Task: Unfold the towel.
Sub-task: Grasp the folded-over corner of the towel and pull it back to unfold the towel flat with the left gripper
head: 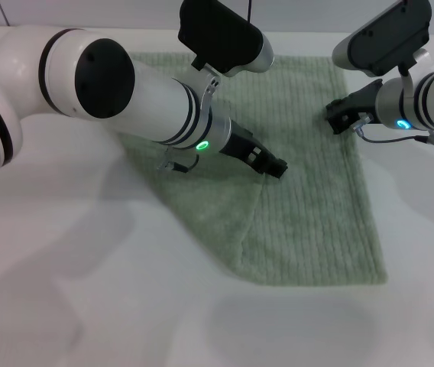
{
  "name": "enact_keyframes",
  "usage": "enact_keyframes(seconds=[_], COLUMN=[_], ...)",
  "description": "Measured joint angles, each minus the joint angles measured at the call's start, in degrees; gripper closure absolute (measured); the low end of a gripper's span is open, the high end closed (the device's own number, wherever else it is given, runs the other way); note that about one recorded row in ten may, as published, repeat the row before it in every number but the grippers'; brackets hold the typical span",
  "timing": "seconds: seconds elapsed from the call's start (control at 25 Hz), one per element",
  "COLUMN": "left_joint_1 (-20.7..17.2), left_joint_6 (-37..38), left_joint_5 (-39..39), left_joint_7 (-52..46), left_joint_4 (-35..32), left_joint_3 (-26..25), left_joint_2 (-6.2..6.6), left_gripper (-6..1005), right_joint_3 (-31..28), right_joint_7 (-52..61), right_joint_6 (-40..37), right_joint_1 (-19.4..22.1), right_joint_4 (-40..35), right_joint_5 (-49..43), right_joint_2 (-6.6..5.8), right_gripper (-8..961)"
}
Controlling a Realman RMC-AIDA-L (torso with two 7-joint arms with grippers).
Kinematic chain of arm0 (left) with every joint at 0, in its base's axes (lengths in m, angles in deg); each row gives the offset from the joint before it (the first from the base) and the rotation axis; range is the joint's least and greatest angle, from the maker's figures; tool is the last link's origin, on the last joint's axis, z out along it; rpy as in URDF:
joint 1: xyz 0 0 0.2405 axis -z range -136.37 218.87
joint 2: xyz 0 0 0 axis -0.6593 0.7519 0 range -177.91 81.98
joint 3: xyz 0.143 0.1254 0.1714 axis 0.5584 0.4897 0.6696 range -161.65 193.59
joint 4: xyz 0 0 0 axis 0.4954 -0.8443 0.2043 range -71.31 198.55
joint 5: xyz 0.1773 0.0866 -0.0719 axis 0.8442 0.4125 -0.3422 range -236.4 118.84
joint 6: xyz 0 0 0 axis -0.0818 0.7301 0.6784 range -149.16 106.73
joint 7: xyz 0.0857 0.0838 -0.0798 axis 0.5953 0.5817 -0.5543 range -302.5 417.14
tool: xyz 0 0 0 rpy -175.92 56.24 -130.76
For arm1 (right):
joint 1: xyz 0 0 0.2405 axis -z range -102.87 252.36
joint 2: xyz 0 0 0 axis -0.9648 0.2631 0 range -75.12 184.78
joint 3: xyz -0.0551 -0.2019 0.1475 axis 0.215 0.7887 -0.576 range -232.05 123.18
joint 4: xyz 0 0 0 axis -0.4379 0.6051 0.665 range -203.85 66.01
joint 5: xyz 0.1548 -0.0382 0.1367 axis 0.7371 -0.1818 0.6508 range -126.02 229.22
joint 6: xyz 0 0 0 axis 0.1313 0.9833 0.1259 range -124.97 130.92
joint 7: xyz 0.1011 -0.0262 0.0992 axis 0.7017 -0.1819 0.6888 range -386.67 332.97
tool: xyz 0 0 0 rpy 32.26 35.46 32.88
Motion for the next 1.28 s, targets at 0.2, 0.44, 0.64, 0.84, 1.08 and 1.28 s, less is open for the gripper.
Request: enact_keyframes(seconds=[0.2, 0.44, 0.64, 0.84, 1.08, 1.28], left_joint_1=[0.16, 0.24, 0.25, 0.25, 0.25, 0.24], left_joint_6=[-0.10, -0.17, -0.17, -0.24, -0.32, -0.34], left_joint_5=[0.00, 0.00, 0.01, 0.01, 0.00, -0.11], left_joint_7=[0.00, 0.00, -0.03, -0.16, -0.33, -0.40], left_joint_4=[0.00, -0.01, -0.16, -0.26, -0.27, -0.26], left_joint_3=[0.53, 0.66, 0.70, 1.06, 1.45, 1.97], left_joint_2=[0.00, 0.00, 0.00, 0.00, 0.00, 0.00], left_gripper=[192, 193, 194, 195, 196, 197], right_joint_3=[-0.01, -1.42, -2.44, -2.92, -3.96, -5.39], right_joint_7=[-0.02, -0.02, -0.02, -0.02, -0.02, -0.03], right_joint_6=[-0.31, -1.24, -1.93, -2.67, -3.90, -5.02], right_joint_1=[0.00, -0.22, -0.49, -0.76, -1.47, -2.26], right_joint_4=[0.00, 0.00, 0.05, 0.08, 0.78, 1.78], right_joint_5=[0.00, 0.28, 0.32, 0.36, 0.36, 0.36], right_joint_2=[0.01, 0.05, -0.01, -0.10, -0.10, -0.09], right_gripper=[929, 929, 929, 929, 929, 929])
